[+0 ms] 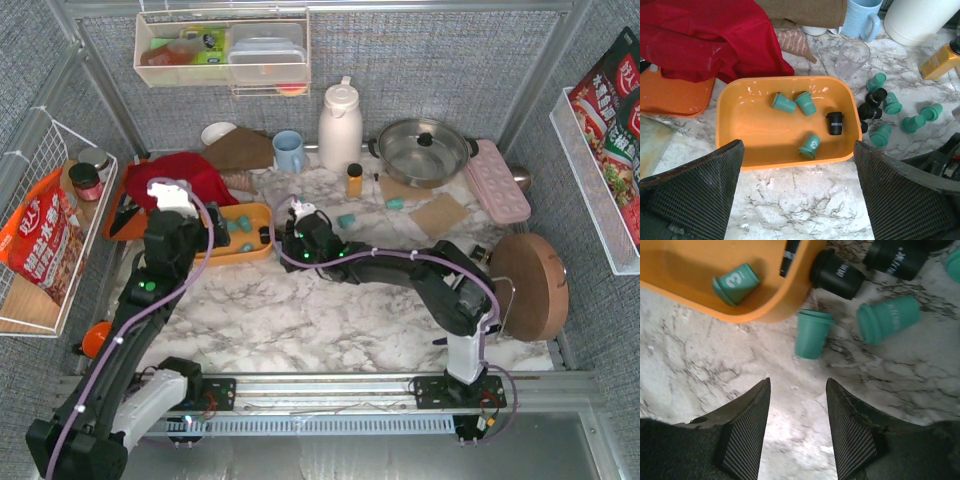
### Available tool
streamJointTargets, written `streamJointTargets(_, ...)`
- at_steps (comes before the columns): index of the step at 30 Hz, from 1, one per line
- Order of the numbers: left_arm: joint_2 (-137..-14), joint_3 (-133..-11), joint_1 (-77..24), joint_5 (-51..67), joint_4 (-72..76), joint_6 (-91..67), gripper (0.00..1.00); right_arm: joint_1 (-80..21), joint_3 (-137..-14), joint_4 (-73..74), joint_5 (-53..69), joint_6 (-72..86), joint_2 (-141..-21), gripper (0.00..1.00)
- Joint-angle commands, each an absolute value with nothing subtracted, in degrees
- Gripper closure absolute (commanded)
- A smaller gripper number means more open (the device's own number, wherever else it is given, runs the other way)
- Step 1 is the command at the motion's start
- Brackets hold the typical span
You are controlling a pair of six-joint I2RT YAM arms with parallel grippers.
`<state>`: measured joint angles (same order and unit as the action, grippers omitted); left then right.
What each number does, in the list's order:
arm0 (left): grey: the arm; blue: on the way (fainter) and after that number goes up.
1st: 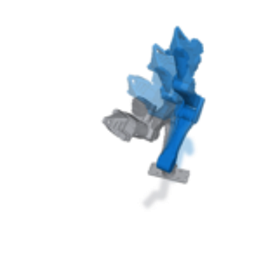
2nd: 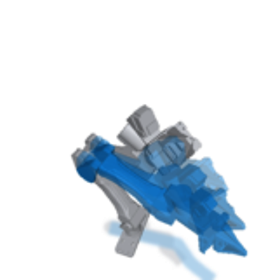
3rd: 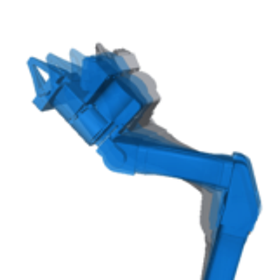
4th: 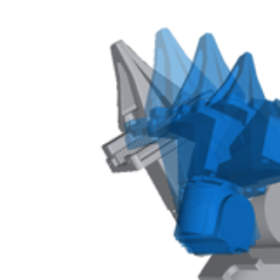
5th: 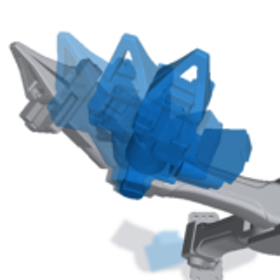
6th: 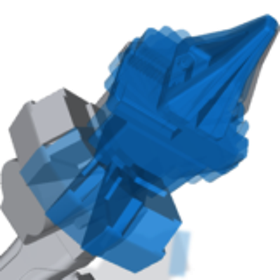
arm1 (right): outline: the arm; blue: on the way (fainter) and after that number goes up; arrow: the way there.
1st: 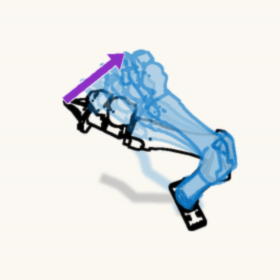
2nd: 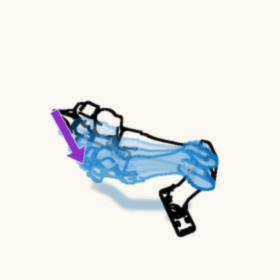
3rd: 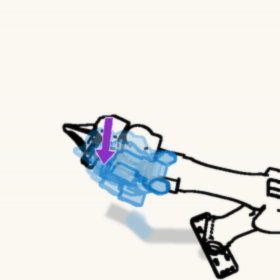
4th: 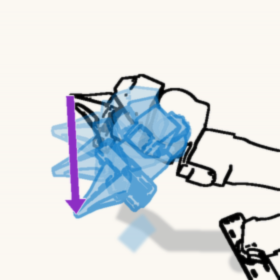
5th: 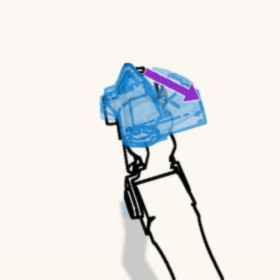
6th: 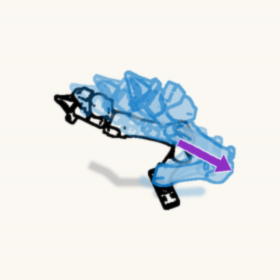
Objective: Mix the coffee capsules in the storage basket
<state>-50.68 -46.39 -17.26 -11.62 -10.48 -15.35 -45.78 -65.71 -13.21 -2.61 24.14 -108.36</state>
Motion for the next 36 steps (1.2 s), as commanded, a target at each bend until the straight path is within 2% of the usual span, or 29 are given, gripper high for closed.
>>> streamJointTargets(1,-47.09,-44.25,-17.23,-13.15,-7.45,-13.03,0.01,-47.97,-68.77,-13.4,-9.89,30.38,-110.51,0.47)
streamJointTargets(10,-43.57,-42.91,-17.23,-10.45,-6.24,-14.3,0.01,-48.69,-75.39,-7.7,-14.62,26.98,-115.85,0.47)
streamJointTargets(20,-42.62,-42.65,-17.23,-10.22,-6.15,-14.76,0.01,-49.43,-79.39,-5.12,-14.68,24.24,-119.95,0.46)
streamJointTargets(36,-43.41,-42.87,-17.23,-8.89,-6.41,-15.4,0.01,-49.48,-77.77,-11.77,-15.94,20.33,-122.05,0.49)
